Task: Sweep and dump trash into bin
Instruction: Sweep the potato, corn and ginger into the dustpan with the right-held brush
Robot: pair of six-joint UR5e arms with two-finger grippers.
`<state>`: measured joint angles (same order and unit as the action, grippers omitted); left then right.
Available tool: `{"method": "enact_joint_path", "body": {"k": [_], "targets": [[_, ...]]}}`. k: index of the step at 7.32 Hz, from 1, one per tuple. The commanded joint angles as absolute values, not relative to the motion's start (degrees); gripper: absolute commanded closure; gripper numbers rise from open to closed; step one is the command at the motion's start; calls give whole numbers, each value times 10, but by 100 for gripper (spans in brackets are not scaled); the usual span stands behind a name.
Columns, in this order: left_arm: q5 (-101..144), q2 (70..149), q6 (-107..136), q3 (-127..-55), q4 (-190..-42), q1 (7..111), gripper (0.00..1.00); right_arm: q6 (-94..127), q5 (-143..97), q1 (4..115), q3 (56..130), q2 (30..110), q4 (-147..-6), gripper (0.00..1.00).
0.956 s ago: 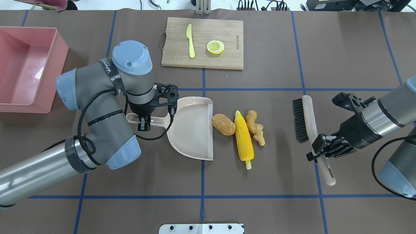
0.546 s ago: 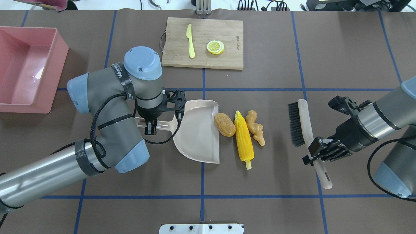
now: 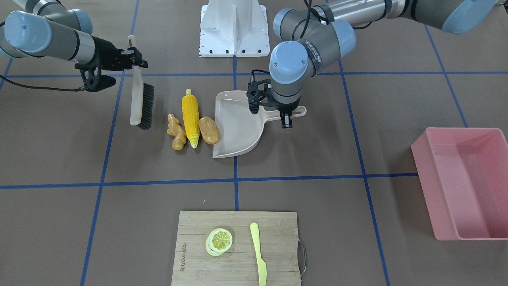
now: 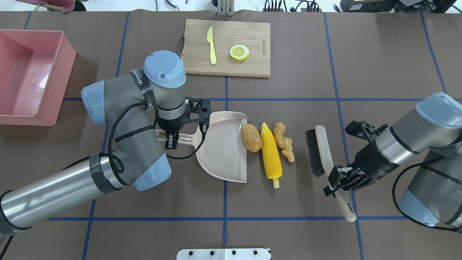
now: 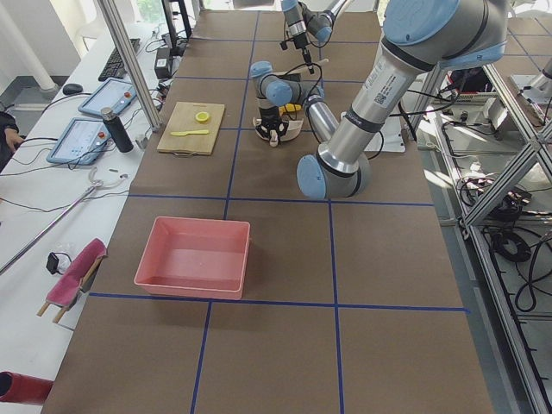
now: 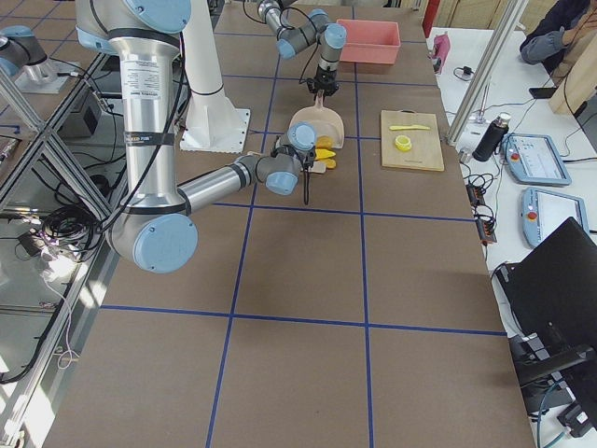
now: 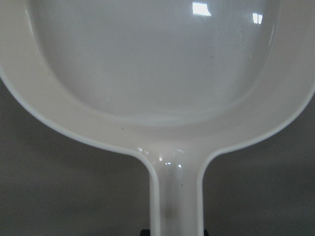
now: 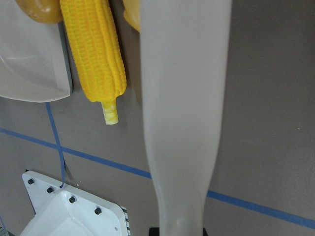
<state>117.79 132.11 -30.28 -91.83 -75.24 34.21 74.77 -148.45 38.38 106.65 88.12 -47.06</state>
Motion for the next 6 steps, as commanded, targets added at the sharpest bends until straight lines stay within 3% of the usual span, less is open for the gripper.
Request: {"method": "enact_joint_path", "body": {"k": [1,6], "targets": [[1181,1322,-303,-920,-727,343,100,749,-1485,363,1047,856,-472,100],[1181,1324,-303,-915,-727,343,100,746,-1443,363,1017,839,-471,100]]}}
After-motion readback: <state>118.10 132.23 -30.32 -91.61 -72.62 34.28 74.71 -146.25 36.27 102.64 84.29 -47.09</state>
